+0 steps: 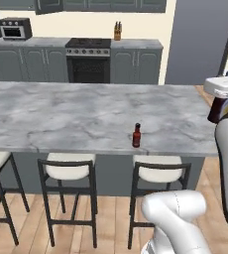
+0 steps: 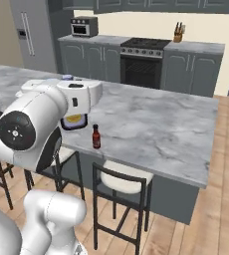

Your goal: The dining table condiment station is running low on condiment bottle. Refill the condiment station by opening the cabinet and taking the condiment bottle from the cabinet and placing it on the dining table.

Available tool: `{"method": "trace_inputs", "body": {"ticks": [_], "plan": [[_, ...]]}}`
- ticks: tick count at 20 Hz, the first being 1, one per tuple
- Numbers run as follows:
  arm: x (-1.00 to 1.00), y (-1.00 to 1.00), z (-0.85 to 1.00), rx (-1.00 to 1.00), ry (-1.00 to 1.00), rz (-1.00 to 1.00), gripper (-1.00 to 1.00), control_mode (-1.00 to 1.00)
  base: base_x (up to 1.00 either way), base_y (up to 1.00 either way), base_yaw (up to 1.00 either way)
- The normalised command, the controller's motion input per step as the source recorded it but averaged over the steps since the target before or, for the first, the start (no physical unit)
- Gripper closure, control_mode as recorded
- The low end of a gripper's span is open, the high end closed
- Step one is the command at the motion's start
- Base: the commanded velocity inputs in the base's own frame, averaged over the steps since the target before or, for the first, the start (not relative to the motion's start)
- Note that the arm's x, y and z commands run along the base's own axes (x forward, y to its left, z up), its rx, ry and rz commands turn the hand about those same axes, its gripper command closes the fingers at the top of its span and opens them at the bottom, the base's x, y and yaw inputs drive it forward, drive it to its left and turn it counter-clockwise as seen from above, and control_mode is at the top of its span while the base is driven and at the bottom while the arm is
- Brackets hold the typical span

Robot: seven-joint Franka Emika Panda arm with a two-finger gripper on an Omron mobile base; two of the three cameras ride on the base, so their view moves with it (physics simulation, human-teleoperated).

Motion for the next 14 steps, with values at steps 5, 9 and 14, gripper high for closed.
{"method": "trace_inputs", "body": {"ticks": [5, 9, 14], "plan": [[0.00, 0.00, 0.00, 0.00, 0.00, 0.00, 1.00, 1.00, 0.57, -0.14, -0.06], [0.00, 0.00, 0.00, 0.00, 0.00, 0.00, 1.00, 1.00, 0.25, -0.40, -0.01], [0.20, -0.39, -0.50, 0.06, 0.00, 0.06, 1.00, -1.00, 0.01, -0.18, 0.00]]}}
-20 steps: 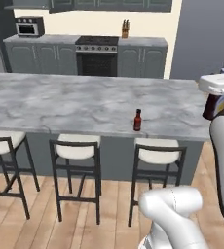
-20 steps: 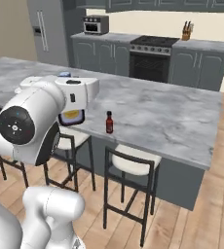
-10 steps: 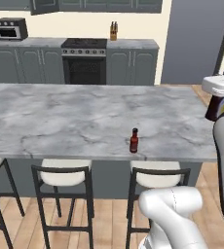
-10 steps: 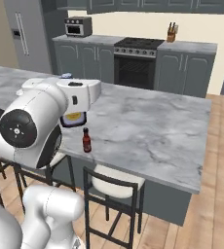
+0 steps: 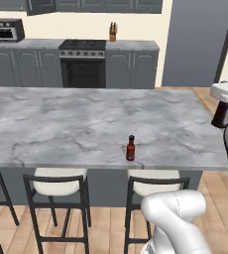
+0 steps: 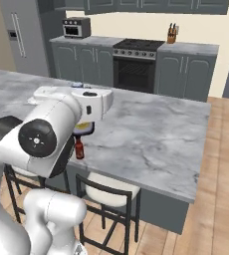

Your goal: The dining table condiment station is running low on condiment bottle. Refill the condiment station by opening the cabinet and taking the condiment bottle from the cabinet and placing it on the dining table.

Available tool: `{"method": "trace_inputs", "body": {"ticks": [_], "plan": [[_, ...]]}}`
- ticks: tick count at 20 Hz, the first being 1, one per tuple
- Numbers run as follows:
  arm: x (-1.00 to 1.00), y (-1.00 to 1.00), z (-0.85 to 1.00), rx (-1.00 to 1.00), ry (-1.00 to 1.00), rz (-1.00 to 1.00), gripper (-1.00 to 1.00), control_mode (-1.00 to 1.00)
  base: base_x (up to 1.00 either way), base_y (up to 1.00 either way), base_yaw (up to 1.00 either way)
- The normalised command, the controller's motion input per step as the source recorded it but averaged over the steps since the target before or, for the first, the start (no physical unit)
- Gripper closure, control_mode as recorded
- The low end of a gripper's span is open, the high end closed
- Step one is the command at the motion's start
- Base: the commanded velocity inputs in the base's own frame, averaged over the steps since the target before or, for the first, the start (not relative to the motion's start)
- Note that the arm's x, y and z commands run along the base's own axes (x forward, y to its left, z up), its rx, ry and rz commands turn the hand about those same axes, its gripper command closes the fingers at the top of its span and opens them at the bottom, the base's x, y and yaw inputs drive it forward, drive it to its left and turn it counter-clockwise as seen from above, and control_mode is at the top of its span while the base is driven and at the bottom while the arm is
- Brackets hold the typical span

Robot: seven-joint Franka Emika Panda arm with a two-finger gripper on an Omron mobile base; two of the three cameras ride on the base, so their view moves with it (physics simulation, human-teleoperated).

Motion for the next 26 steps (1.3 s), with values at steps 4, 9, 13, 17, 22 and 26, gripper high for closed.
{"method": "trace_inputs", "body": {"ticks": [4, 9, 13, 17, 22, 26], "plan": [[0.67, -0.60, -1.00, 0.05, 0.00, 0.25, 1.00, -1.00, 0.00, 0.00, 0.00], [0.89, -0.18, -0.84, 0.00, 0.03, 0.23, 1.00, -1.00, 0.00, 0.00, 0.00], [0.72, 0.00, -0.56, -0.02, 0.02, 0.05, 1.00, -1.00, 0.00, 0.00, 0.00], [0.41, -0.04, -0.40, -0.01, 0.03, 0.05, 1.00, -1.00, 0.00, 0.00, 0.00], [0.47, -0.01, -0.48, 0.00, 0.06, 0.11, 1.00, -1.00, 0.00, 0.00, 0.00], [0.52, -0.11, -0.63, 0.00, 0.00, 0.19, 1.00, -1.00, 0.00, 0.00, 0.00]]}}
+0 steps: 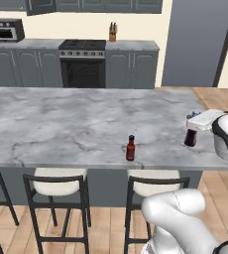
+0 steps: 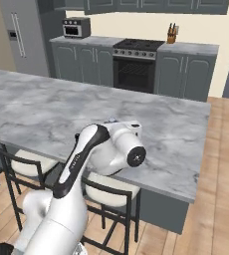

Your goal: The dining table condiment station is running low on condiment bottle. Refill the condiment station by opening the cabinet and taking the condiment bottle from the cabinet and placing it on the dining table.

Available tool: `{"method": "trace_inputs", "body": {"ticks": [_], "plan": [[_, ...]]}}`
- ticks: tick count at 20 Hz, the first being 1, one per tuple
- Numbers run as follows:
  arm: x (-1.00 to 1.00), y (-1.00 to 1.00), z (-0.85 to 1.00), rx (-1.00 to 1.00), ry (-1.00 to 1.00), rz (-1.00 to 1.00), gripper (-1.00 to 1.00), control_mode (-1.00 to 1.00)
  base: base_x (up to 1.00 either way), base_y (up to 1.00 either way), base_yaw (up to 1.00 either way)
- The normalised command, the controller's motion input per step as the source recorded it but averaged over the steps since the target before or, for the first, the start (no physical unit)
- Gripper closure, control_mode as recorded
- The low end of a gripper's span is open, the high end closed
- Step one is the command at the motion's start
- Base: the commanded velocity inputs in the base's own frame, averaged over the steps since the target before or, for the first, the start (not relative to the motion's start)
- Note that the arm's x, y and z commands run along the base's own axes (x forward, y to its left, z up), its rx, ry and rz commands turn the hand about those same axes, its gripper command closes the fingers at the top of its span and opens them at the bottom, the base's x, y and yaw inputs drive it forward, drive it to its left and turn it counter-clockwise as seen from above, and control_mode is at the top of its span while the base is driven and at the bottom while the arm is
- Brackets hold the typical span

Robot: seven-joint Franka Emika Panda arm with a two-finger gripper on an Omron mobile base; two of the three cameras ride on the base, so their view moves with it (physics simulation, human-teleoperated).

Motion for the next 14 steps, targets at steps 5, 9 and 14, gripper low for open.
{"method": "trace_inputs", "body": {"ticks": [5, 9, 14], "plan": [[0.52, -0.14, -0.59, 0.00, 0.00, 0.19, 1.00, -1.00, 0.00, 0.00, 0.00], [0.52, -0.13, -0.61, 0.00, -0.02, 0.20, 1.00, -1.00, 0.00, 0.00, 0.00], [0.63, -0.01, -0.78, 0.00, -0.05, 0.16, 1.00, -1.00, 0.00, 0.00, 0.00]]}}
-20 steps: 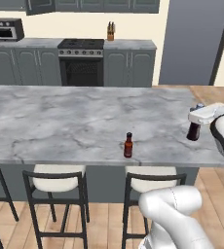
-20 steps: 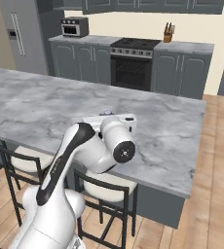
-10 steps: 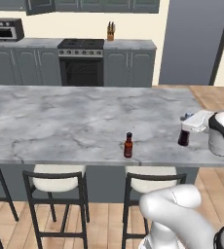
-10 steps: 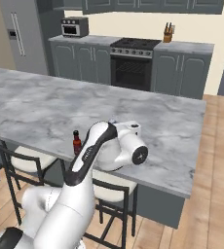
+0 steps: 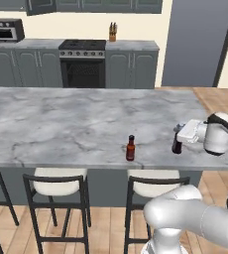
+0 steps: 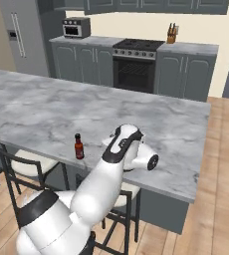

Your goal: The dining table condiment station is running low on condiment bottle. Refill the condiment station by opening the cabinet and taking the condiment bottle from the cabinet and placing it on the dining table.

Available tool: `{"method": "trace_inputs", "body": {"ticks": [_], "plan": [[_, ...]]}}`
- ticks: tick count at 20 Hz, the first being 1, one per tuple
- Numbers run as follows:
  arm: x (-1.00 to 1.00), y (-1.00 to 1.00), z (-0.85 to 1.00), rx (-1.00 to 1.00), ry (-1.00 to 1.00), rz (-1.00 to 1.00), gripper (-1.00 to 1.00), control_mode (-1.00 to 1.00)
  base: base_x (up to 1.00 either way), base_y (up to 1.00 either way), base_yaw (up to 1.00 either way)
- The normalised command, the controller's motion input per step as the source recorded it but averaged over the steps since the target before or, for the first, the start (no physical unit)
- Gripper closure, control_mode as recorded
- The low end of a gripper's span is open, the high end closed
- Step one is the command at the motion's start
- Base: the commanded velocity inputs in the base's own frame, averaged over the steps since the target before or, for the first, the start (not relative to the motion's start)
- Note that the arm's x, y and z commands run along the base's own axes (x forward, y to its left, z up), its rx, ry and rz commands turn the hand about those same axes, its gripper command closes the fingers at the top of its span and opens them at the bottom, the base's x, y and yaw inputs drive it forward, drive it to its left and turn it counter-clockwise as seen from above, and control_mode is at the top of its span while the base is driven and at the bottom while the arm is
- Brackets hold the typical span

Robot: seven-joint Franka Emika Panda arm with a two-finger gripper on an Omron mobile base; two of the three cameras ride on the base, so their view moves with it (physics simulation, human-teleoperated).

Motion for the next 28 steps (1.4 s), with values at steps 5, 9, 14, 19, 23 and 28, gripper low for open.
{"method": "trace_inputs", "body": {"ticks": [5, 9, 14, 19, 23, 28], "plan": [[0.57, -0.06, -0.67, 0.00, -0.06, 0.14, 1.00, -1.00, 0.00, 0.00, 0.00], [0.48, -0.15, -0.36, 0.00, -0.03, 0.13, 1.00, -1.00, 0.00, 0.00, 0.00], [0.51, -0.13, -0.25, 0.00, -0.04, 0.13, 1.00, -1.00, 0.00, 0.00, 0.00], [0.42, -0.07, -0.32, 0.00, -0.03, 0.13, 1.00, -1.00, 0.00, 0.00, 0.00], [0.27, -0.01, -0.38, 0.00, -0.02, 0.11, 1.00, -1.00, 0.00, 0.00, 0.00], [0.30, 0.03, -0.34, -0.02, 0.00, 0.02, 1.00, -1.00, 0.00, 0.00, 0.00]]}}
